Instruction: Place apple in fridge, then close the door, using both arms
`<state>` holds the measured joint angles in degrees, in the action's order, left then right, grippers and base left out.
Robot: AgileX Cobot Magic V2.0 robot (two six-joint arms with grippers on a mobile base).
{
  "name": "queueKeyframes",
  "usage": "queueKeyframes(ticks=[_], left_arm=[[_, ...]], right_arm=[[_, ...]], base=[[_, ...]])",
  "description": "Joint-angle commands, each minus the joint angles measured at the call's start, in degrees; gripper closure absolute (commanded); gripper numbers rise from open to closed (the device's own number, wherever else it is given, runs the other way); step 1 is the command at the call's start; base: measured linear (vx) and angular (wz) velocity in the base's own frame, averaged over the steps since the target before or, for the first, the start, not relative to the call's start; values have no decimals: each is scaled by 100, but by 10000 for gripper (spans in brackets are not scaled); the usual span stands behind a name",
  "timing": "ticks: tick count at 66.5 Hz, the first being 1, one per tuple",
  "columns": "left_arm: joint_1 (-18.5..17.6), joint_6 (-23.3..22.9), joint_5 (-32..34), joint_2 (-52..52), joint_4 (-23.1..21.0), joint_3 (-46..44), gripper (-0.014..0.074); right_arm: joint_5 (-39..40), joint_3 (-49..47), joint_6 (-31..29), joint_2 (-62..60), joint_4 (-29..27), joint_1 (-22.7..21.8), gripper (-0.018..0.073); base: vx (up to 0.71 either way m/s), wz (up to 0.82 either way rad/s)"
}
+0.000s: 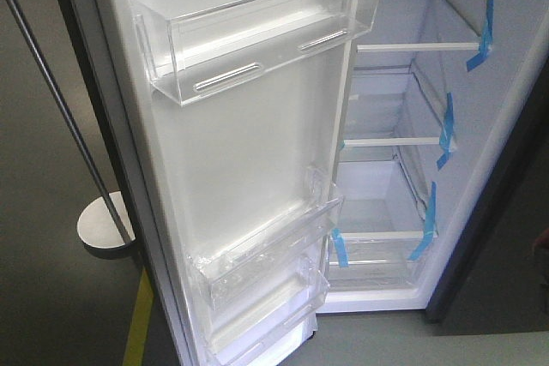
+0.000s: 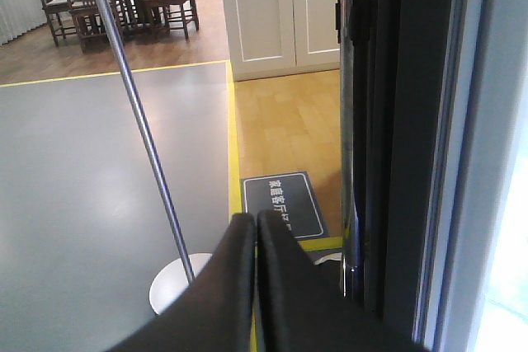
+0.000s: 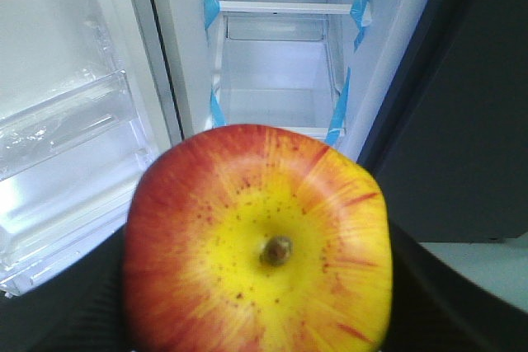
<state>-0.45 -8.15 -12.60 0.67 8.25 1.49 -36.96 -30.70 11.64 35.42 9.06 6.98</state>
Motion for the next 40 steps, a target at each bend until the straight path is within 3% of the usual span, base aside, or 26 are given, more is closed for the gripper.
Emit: queueKeyframes(ticks=[1,40], left_arm=[[-35,-23,412,80,-30,108,602],[-35,-23,412,80,-30,108,602]], right_arm=[[408,-170,-72,33,87,8,406],[416,-170,-72,33,87,8,406]], base=[[5,0],[2,0]])
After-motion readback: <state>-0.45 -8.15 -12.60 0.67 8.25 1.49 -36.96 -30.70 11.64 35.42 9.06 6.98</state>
